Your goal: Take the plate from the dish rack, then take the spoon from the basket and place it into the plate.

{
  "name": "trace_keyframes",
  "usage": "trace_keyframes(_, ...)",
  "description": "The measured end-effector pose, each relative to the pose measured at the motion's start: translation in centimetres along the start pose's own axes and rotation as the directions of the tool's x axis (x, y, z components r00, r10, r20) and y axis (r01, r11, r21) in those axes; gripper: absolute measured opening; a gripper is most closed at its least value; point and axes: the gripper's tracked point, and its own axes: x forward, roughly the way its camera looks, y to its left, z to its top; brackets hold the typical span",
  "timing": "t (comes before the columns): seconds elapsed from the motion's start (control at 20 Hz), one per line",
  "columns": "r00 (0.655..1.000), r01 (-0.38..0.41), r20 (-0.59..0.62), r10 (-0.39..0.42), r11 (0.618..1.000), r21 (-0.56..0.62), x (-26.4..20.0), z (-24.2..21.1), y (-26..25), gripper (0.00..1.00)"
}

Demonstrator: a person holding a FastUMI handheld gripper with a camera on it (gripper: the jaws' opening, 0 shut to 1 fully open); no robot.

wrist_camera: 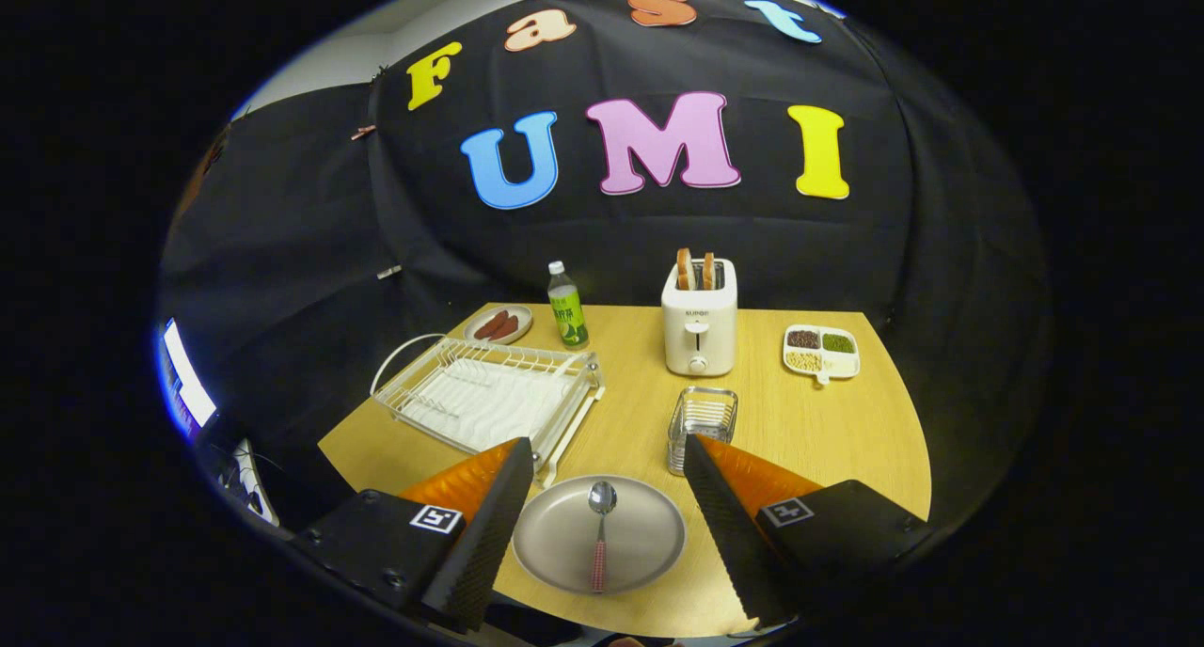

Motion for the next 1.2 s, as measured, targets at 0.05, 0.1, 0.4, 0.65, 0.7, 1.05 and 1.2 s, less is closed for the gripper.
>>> trace_keyframes(0.05, 1.0, 0.0, 0.019, 0.0, 1.0, -0.005, -0.1, 1.1, 0.0, 0.99)
trace_keyframes(0.1, 0.999, 0.005, 0.04, -0.004, 1.0, -0.013, -0.2, 2.3, -0.1, 0.99)
trace_keyframes(0.4, 0.983, 0.037, 0.183, -0.019, 0.995, -0.093, -2.2, 9.3, -0.5, 0.98)
trace_keyframes(0.65, 0.961, 0.069, 0.275, -0.02, 0.983, -0.17, -4.6, 13.2, -0.1, 0.99)
trace_keyframes(0.7, 0.957, 0.072, 0.288, -0.018, 0.981, -0.178, -4.8, 13.7, 0.0, 0.98)
trace_keyframes(1.05, 0.939, 0.082, 0.343, -0.017, 0.981, -0.176, -5.3, 15.8, 0.4, 0.96)
trace_keyframes(1.2, 0.925, 0.099, 0.379, -0.03, 0.982, -0.163, -6.2, 17.3, 0.1, 0.96)
